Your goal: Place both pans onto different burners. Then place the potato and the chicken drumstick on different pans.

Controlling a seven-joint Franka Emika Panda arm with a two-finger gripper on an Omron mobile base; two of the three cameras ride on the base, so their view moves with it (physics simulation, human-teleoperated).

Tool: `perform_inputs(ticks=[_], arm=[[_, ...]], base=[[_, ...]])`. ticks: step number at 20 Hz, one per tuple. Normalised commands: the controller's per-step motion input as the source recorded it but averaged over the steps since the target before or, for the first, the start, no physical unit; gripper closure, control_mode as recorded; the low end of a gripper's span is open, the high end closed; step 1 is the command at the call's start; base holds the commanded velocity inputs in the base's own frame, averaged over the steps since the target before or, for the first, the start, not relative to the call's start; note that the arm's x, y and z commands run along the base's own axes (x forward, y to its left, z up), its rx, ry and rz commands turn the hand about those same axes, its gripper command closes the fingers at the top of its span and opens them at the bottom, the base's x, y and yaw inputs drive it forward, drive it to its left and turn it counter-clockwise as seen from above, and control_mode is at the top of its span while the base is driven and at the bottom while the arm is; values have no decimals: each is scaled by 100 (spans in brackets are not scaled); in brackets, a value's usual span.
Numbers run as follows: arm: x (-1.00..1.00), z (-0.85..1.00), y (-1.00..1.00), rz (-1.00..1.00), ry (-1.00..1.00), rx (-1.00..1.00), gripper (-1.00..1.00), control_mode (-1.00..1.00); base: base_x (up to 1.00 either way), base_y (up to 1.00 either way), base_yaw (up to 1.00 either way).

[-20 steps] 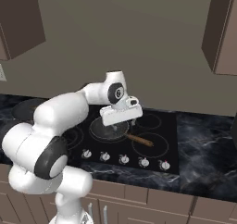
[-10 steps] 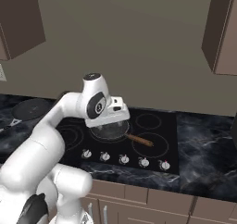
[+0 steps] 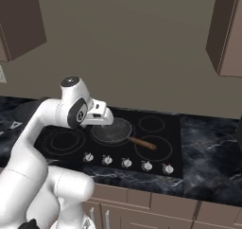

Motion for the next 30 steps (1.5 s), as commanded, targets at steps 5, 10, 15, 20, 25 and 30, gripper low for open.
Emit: perform_inputs(ticks=[5, 10, 15, 20, 25, 30], arm=[[-7, 14, 56, -14, -3, 12, -100, -100], [-1, 7, 69, -13, -1, 5, -100, -100], [0, 7, 58, -6, 0, 6, -100, -100], [1, 5, 49, 0, 0, 9, -100, -100], [4, 5, 63, 0, 3, 4, -100, -100], [10, 2, 74, 0, 2, 0, -100, -100]], base=[[0, 0, 0], [0, 0, 0], [0, 0, 0], [0, 0, 0], [0, 0, 0], [0, 0, 0]])
